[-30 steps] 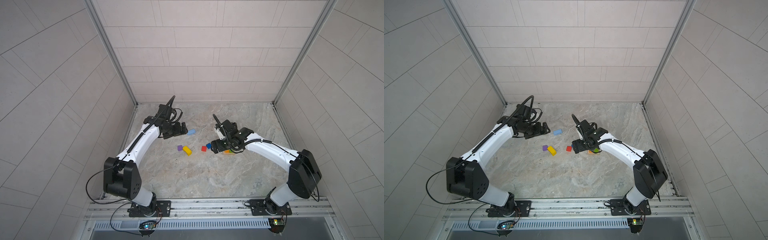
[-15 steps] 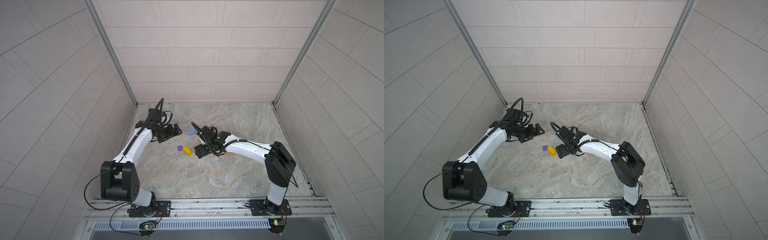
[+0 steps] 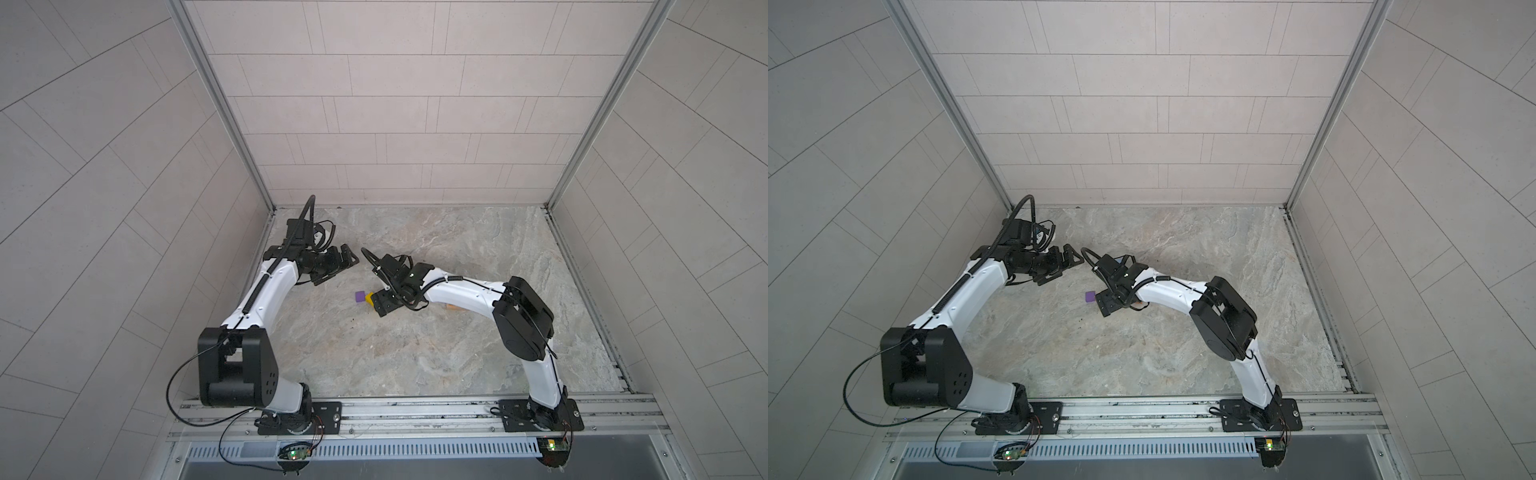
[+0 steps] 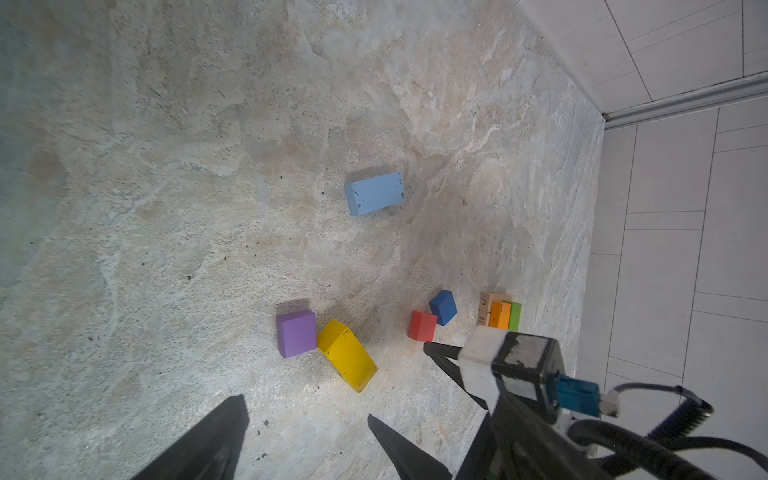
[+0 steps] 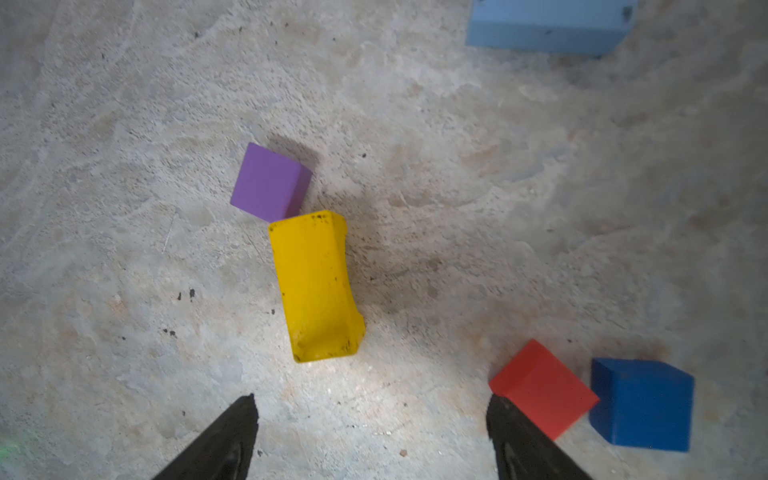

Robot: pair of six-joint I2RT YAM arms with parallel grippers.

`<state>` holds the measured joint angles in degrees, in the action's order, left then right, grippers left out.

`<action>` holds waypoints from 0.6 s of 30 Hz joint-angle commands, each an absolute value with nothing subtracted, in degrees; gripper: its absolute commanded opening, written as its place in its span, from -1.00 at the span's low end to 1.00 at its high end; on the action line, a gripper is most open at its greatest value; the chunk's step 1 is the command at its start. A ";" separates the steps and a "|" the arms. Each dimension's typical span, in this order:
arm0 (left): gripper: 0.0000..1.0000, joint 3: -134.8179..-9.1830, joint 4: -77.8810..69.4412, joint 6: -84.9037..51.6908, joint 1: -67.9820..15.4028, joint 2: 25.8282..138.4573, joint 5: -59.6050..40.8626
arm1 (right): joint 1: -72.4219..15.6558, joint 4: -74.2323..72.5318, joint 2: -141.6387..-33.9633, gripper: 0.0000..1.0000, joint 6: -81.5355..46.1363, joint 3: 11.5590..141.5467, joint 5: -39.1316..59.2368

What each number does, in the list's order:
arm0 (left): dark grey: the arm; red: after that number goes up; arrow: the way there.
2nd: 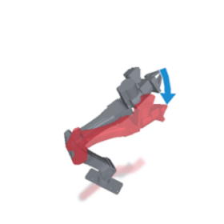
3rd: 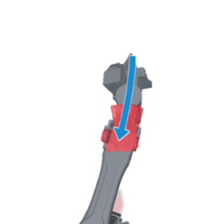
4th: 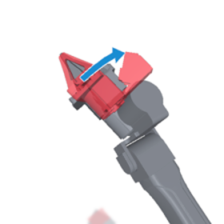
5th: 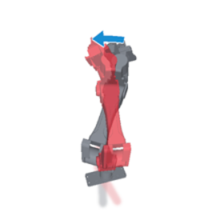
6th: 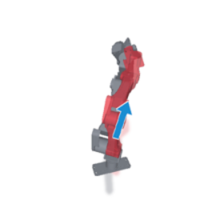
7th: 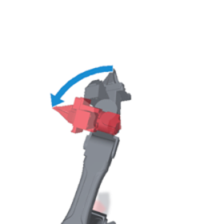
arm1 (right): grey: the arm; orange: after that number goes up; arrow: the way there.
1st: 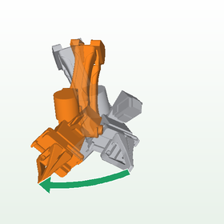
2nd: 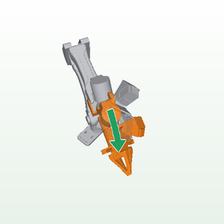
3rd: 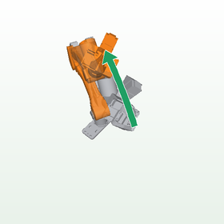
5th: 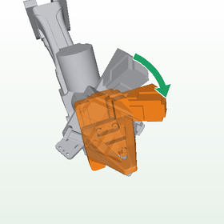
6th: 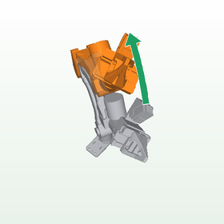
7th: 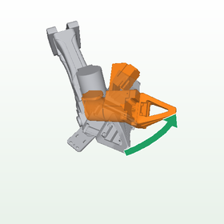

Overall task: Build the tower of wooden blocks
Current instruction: 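Lower the right gripper over the yellow arch block and close on it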

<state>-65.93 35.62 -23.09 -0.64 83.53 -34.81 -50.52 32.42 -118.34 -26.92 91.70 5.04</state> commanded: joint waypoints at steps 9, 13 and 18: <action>0.97 -64.71 34.37 -23.68 0.00 81.61 -36.21 | -51.86 35.35 -122.42 0.73 -27.65 94.66 2.64; 0.98 -64.60 34.02 -23.91 0.06 81.73 -36.64 | -51.88 36.10 -123.82 0.73 -28.29 95.85 1.73; 0.97 -64.45 33.93 -23.96 0.07 81.86 -36.76 | -51.86 37.09 -125.13 0.72 -28.78 97.29 0.76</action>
<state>-65.30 34.63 -23.75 -0.38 83.40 -36.10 -51.64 35.07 -124.31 -27.66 95.98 2.87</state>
